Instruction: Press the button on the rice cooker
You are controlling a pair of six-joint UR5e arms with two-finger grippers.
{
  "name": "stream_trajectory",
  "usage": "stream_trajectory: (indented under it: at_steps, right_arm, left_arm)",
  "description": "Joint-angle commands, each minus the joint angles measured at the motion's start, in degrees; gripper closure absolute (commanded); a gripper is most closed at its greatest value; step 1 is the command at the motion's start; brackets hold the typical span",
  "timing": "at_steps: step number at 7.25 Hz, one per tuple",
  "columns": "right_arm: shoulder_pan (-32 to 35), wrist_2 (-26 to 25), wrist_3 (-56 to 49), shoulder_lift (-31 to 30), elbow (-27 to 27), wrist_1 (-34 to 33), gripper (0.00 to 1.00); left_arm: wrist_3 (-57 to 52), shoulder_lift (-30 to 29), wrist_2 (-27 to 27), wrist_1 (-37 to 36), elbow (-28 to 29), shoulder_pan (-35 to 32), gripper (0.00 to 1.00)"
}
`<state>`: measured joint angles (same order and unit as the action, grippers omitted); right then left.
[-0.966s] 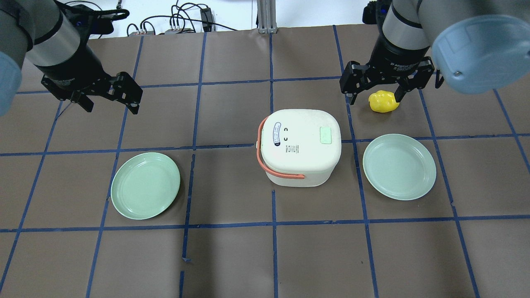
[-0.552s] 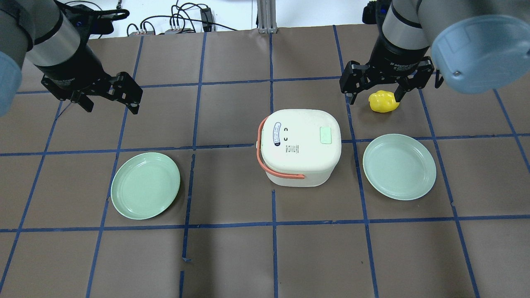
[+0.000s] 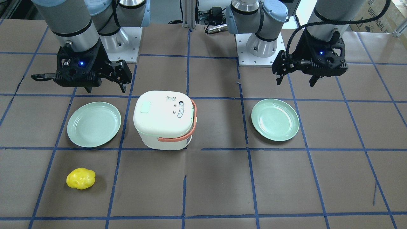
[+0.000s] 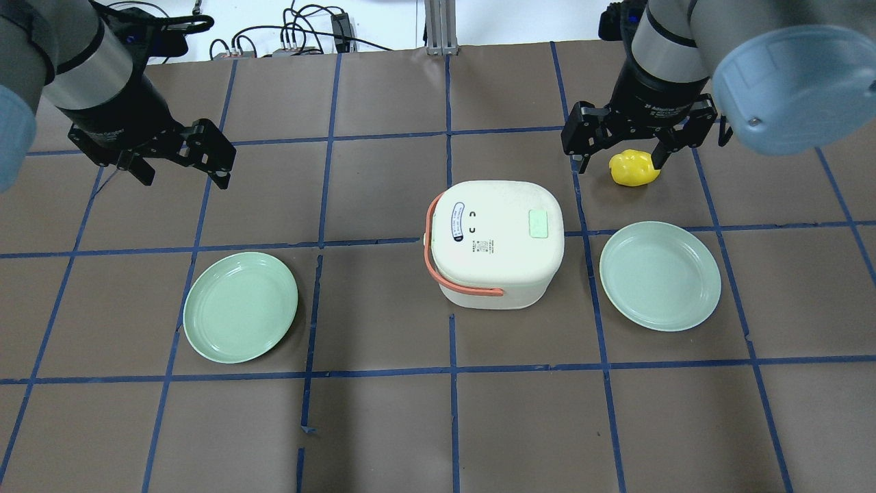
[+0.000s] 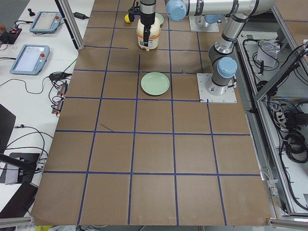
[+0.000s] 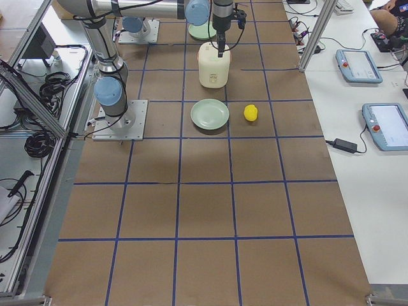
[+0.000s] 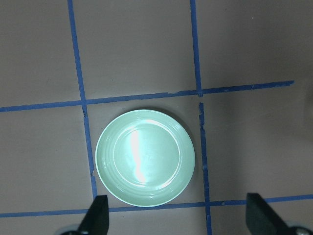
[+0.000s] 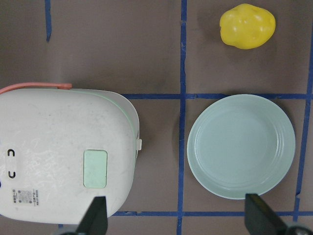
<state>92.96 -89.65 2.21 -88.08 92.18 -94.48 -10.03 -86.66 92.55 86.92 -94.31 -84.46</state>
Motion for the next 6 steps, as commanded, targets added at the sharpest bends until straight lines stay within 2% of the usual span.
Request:
stream_trajectory:
  at_steps: [1,6]
  right_arm:
    - [0.03,0.0,-0.01,0.1,-0.42,0.0,0.0]
    - [0.38,0.44,0.25,-0.42,-0.07,0.0,0.0]
  left_arm:
    - [0.01,0.0,0.0,0.0,0.0,0.0,0.0]
    - [0.01,0.09,0.0,0.0,0.0,0.0,0.0]
